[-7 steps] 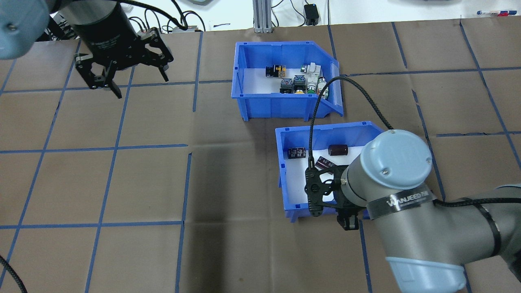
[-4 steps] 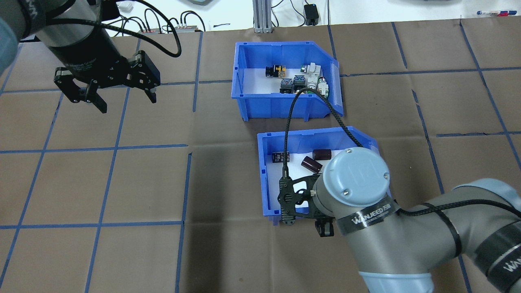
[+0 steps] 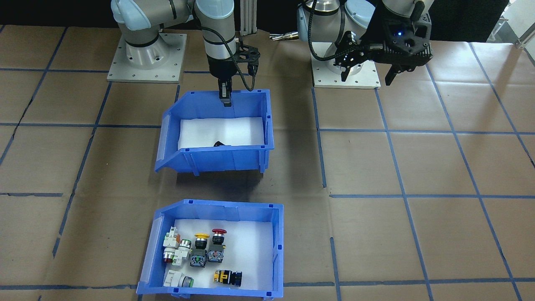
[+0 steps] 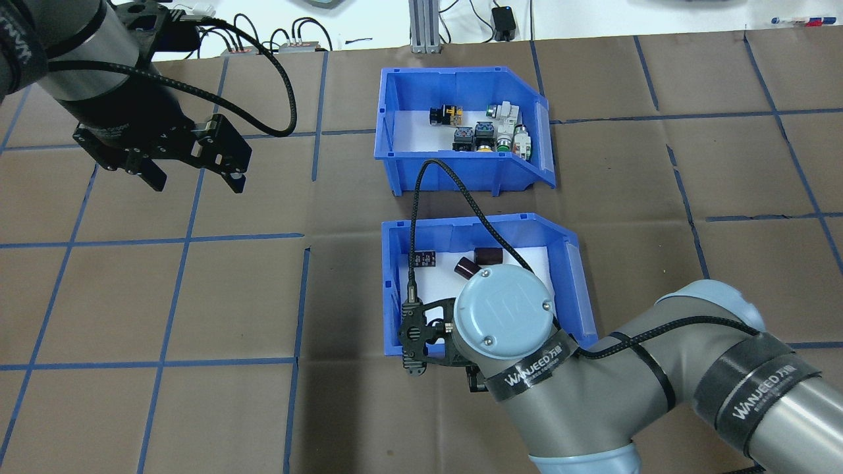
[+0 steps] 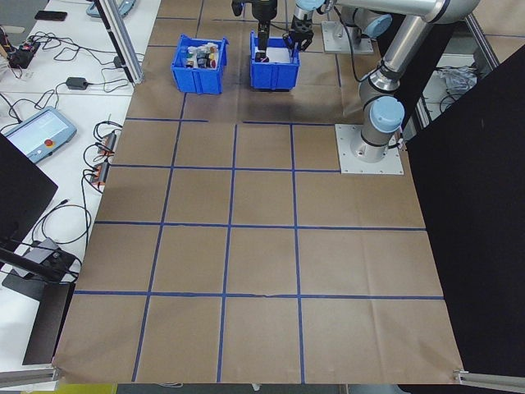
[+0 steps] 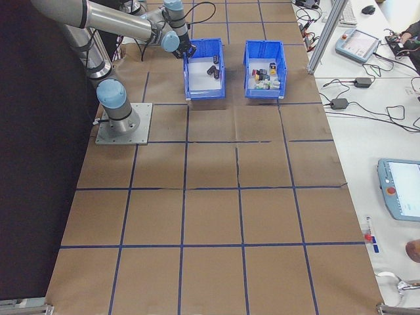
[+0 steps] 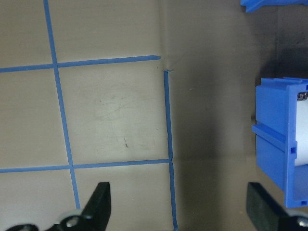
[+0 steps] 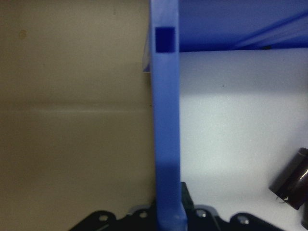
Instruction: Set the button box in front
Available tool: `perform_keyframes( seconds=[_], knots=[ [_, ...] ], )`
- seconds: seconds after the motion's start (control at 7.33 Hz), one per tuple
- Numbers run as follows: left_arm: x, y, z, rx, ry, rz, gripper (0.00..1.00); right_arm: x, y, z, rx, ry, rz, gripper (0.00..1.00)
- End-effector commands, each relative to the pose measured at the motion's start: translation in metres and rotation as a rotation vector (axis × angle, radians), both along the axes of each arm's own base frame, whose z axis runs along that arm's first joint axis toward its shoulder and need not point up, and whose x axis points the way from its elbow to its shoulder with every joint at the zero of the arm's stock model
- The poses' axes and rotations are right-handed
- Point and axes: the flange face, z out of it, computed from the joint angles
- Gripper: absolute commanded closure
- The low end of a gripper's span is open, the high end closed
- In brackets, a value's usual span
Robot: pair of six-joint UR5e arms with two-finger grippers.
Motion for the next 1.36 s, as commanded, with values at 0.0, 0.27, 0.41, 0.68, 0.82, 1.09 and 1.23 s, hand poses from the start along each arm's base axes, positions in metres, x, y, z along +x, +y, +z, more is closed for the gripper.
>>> perform_keyframes(
  seconds=[0.0, 0.27, 0.41, 0.68, 0.82, 1.09, 1.23],
  knots=[
    [0.002, -0.001, 0.001, -0.009, 0.001, 0.000, 0.00, 0.002, 0.000, -0.004, 0.014, -0.003, -0.050, 0.97],
    [0.003, -0.012, 0.005, -0.079, -0.004, 0.000, 0.00, 0.003, 0.000, -0.011, 0.032, 0.003, -0.052, 0.33],
    [0.003, -0.010, 0.007, -0.082, -0.005, 0.000, 0.00, 0.002, -0.002, -0.011, 0.033, 0.005, -0.055, 0.00],
    [0.003, -0.009, 0.006, -0.067, -0.006, 0.001, 0.00, 0.005, -0.009, 0.009, -0.002, -0.009, -0.051, 0.00],
    [0.002, -0.011, 0.006, -0.066, -0.006, 0.000, 0.00, 0.008, -0.017, 0.021, -0.022, -0.018, -0.049, 0.00],
    [0.002, -0.010, 0.007, -0.063, -0.005, 0.010, 0.00, -0.003, -0.024, 0.053, -0.015, -0.013, -0.088, 0.00],
    [0.002, -0.009, 0.004, -0.058, -0.005, 0.010, 0.00, -0.023, -0.048, 0.079, -0.024, -0.021, -0.172, 0.00]
  ],
)
